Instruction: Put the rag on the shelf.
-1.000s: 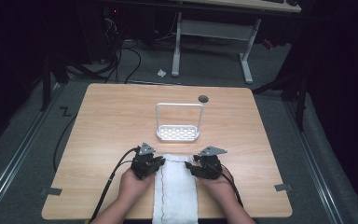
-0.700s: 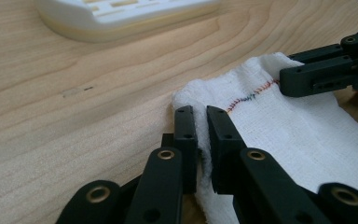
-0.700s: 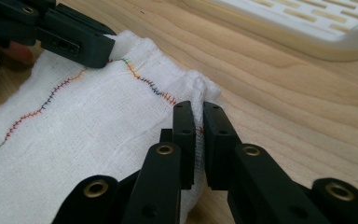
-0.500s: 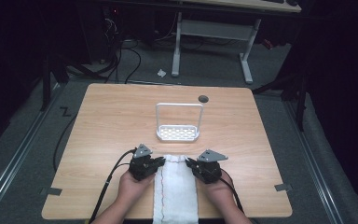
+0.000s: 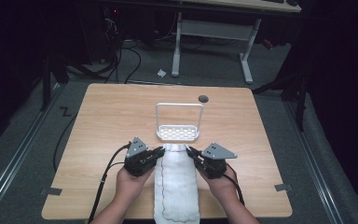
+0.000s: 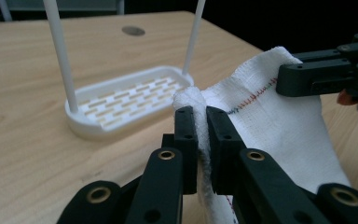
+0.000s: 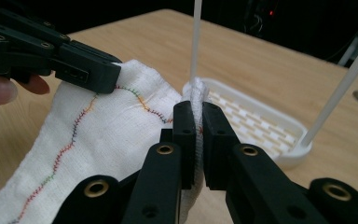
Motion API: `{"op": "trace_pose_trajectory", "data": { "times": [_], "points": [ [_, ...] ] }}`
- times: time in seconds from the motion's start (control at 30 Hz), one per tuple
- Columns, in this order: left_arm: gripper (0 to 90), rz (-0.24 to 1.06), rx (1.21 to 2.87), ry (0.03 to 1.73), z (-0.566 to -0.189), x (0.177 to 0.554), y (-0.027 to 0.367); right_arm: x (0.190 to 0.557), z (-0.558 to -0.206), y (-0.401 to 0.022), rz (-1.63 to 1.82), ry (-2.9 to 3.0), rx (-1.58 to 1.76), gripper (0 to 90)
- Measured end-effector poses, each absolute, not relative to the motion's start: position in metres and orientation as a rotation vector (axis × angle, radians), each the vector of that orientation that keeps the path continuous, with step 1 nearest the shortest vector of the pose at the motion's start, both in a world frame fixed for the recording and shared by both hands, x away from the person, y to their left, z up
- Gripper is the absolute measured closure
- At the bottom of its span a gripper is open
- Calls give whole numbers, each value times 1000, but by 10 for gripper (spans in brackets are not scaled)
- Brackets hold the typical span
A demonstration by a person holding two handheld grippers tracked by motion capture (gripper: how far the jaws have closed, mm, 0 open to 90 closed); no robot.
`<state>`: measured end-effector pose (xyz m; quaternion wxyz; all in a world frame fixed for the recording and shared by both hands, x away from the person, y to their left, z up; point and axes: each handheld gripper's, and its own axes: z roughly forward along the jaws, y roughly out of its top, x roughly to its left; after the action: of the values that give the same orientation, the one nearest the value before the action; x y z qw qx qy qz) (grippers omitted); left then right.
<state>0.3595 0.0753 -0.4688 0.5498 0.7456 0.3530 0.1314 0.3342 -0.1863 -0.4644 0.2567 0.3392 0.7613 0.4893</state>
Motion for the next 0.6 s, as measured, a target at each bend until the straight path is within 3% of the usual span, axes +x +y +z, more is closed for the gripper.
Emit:
{"op": "trace_pose_trajectory", "data": {
  "times": [0.6],
  "points": [
    [838,457,1612,733,-381,370,80,343,-378,-185,1457,1886,802,855]
  ]
}}
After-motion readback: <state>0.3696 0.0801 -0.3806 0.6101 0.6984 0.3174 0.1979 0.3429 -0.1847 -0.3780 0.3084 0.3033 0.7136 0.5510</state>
